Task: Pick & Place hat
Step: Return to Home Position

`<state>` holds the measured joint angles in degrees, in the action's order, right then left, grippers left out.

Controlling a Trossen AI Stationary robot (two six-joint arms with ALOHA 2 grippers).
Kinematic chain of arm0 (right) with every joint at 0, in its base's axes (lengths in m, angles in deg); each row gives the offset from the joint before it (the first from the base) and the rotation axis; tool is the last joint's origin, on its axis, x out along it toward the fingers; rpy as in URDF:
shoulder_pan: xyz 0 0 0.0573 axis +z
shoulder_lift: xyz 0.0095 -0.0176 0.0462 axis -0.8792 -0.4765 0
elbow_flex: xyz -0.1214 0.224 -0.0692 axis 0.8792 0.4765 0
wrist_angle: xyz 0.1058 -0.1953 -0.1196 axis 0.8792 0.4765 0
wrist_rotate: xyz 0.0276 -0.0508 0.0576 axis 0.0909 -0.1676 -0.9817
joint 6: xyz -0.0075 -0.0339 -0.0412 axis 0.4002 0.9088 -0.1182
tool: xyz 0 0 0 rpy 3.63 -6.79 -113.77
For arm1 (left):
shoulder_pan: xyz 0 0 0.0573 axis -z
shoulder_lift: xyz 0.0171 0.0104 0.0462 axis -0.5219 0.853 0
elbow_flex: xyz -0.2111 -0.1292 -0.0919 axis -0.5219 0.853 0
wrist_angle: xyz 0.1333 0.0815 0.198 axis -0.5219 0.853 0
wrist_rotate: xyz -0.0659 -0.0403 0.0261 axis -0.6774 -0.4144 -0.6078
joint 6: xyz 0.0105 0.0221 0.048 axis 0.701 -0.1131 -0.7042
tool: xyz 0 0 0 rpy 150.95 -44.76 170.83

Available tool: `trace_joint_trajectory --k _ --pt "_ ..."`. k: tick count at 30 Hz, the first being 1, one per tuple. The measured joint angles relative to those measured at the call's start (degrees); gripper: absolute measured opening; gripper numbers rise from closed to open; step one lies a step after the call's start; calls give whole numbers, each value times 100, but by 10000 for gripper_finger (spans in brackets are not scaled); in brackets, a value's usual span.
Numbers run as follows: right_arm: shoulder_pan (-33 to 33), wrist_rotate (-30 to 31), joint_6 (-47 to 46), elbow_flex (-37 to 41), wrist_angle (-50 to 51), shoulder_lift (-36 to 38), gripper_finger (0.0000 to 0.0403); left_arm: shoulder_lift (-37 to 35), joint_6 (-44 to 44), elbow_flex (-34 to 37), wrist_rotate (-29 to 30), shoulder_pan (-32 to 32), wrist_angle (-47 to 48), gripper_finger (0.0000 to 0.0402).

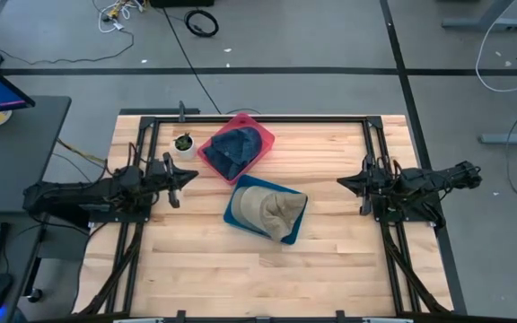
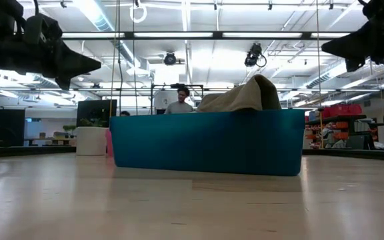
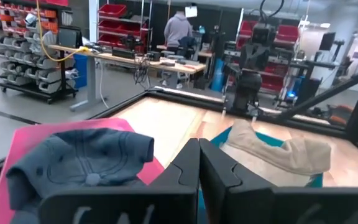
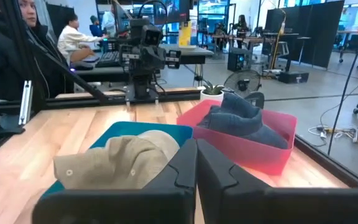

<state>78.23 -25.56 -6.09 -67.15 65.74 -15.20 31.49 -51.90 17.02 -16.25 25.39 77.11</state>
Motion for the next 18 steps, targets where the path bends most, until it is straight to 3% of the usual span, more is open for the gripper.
trace_joint_trajectory --k 7,14,18 --pt "0 0 -1 5 11 0 9 9 -1 3 1 1 -25 5" --pt "0 -4 60 678 -869 0 9 9 -56 5 3 2 23 5" --pt "2 -193 331 714 -1173 1 9 9 452 5 -1 7 24 9"
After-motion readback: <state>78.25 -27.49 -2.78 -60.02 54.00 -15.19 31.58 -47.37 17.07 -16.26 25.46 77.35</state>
